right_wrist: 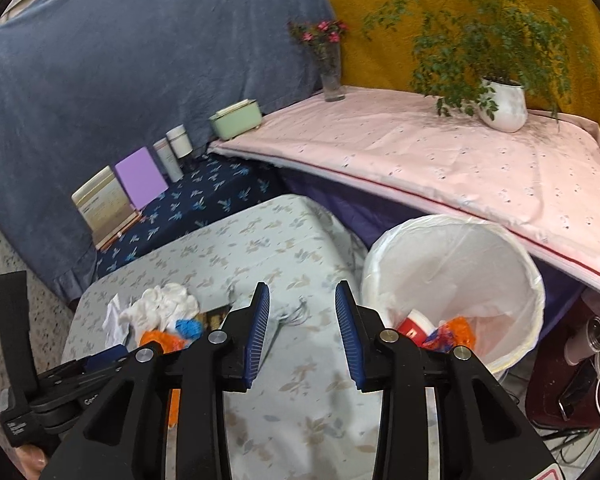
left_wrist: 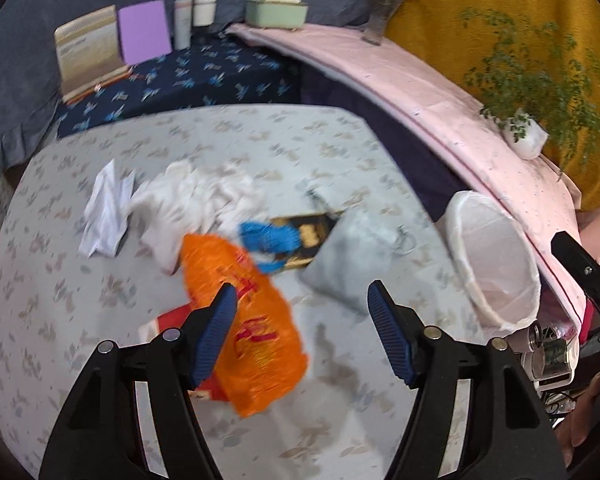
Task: Collect trash
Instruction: 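Return the left tool to the table above the orange bag, then grasp the orange printed plastic bag with the left gripper and lift it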
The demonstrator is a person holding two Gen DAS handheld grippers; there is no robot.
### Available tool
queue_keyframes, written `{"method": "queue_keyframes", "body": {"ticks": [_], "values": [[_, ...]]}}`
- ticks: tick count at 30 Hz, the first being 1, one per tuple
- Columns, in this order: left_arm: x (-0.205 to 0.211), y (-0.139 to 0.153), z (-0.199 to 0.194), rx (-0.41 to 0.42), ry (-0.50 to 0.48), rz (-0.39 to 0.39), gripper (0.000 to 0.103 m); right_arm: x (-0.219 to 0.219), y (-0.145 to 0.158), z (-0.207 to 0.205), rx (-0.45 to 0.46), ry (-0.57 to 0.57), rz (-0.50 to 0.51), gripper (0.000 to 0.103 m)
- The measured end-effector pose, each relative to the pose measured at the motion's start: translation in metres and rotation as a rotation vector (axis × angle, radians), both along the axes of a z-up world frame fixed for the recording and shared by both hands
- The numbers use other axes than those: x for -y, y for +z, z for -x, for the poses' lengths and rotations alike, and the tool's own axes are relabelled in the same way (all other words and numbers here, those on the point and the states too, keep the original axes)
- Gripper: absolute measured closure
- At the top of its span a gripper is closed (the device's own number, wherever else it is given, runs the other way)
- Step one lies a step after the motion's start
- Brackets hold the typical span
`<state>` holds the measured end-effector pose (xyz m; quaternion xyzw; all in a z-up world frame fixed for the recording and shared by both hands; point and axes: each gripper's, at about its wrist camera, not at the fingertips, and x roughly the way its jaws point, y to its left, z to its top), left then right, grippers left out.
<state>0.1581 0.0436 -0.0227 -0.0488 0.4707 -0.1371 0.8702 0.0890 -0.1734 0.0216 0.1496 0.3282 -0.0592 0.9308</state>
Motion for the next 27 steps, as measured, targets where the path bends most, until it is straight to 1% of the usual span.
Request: {"method": "queue_keyframes", "body": {"ticks": [5,8,11,13,14,16,17,19,20,21,23,27], "values": [[-0.02,-0.022,0.003,-0.072,0.028,0.033,0.039,-0.021,-0.016,-0.004,-0.041,0.039,-0.008,0.069],[-0.025,-0.032,0.001,-0.108,0.035,0.047,0.039,-0.031,-0.027,-0.005,-0.067,0.054,-0.009,0.069],[-0.029,-0.044,-0.003,-0.15,0.042,0.064,0.046,-0.038,-0.037,-0.005,-0.091,0.066,-0.009,0.069],[-0.029,-0.049,-0.004,-0.164,0.039,0.067,0.055,-0.042,-0.041,-0.006,-0.105,0.072,-0.008,0.069],[-0.028,-0.051,-0.005,-0.163,0.04,0.06,0.058,-0.044,-0.044,-0.006,-0.112,0.074,-0.007,0.069],[-0.026,-0.05,-0.005,-0.157,0.028,0.049,0.075,-0.047,-0.049,-0.007,-0.124,0.079,-0.006,0.069],[-0.025,-0.05,-0.006,-0.16,0.023,0.049,0.077,-0.046,-0.05,-0.008,-0.128,0.08,-0.007,0.069],[-0.025,-0.047,-0.006,-0.158,0.013,0.064,0.088,-0.047,-0.054,-0.01,-0.135,0.082,-0.01,0.069],[-0.025,-0.045,-0.006,-0.149,0.011,0.066,0.089,-0.047,-0.056,-0.011,-0.139,0.083,-0.012,0.069],[-0.024,-0.041,-0.005,-0.138,0.005,0.067,0.094,-0.048,-0.057,-0.013,-0.144,0.083,-0.014,0.069],[-0.022,-0.035,-0.005,-0.122,-0.004,0.072,0.098,-0.048,-0.06,-0.015,-0.15,0.086,-0.023,0.069],[-0.022,-0.017,-0.004,-0.079,-0.021,0.095,0.1,-0.048,-0.067,-0.024,-0.165,0.09,-0.037,0.069]]}}
